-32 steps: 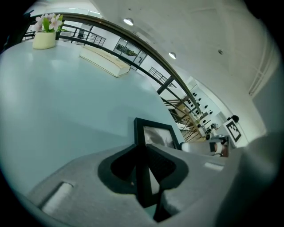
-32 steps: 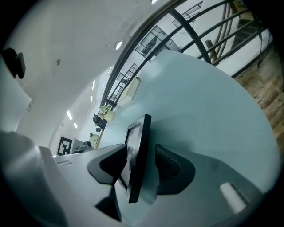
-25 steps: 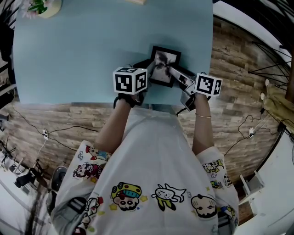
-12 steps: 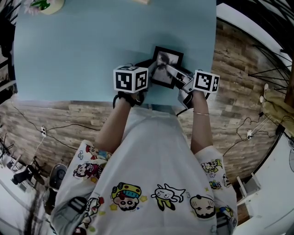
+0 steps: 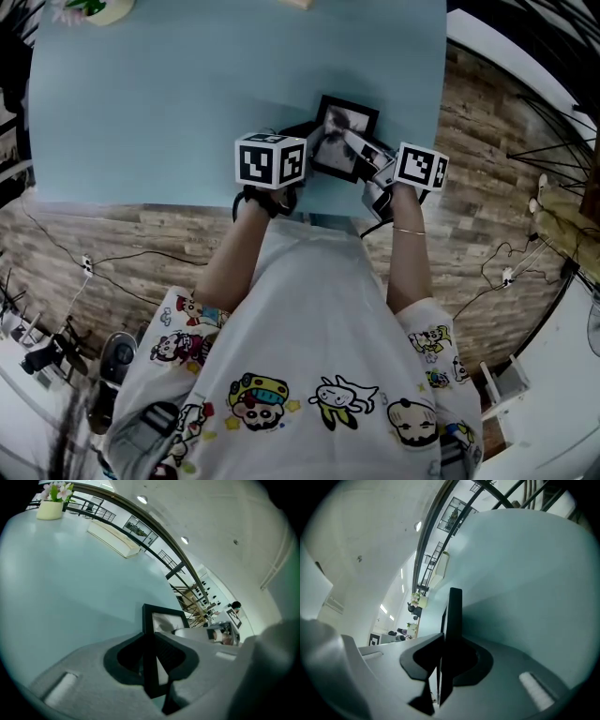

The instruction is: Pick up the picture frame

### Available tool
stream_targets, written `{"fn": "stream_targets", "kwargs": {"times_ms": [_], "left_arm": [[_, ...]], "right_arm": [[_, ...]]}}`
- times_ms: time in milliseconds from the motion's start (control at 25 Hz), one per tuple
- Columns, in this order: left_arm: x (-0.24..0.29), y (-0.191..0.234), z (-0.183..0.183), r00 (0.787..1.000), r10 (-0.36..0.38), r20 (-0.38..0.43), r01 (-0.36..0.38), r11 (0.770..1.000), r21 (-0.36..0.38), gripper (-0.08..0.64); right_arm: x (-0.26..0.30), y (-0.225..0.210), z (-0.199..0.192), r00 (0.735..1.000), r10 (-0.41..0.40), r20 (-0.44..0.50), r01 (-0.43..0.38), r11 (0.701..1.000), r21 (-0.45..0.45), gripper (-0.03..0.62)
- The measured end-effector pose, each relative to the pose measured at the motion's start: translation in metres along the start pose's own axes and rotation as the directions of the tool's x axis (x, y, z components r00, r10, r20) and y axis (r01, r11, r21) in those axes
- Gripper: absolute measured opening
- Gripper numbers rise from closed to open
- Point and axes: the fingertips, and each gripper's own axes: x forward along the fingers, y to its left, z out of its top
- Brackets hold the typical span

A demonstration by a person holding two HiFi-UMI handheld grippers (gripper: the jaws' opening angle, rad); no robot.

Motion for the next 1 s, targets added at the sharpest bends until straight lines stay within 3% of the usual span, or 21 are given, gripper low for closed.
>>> {"fn": "stream_targets", "kwargs": {"times_ms": [400, 680, 1000], "left_arm": [[-0.002, 0.002, 0.003, 0.999, 0.000, 0.039, 0.002, 0.999, -0.034, 0.069], [-0.005, 0.001, 0.005, 0.997, -0.014, 0.070, 0.017, 0.999, -0.039, 0.072], [-0.020, -0.008, 0.022, 0.992, -0.029, 0.126, 0.029, 1.000, -0.001, 0.089]], "right_arm": [[0.001, 0.009, 0.002, 0.995, 0.082, 0.065, -0.086, 0.994, 0.070, 0.023], [0.000, 0.013, 0.004, 0.996, 0.067, 0.065, -0.070, 0.997, 0.041, 0.023], [-0.014, 0.021, 0.018, 0.991, 0.026, 0.129, -0.024, 1.000, -0.016, 0.023]]}}
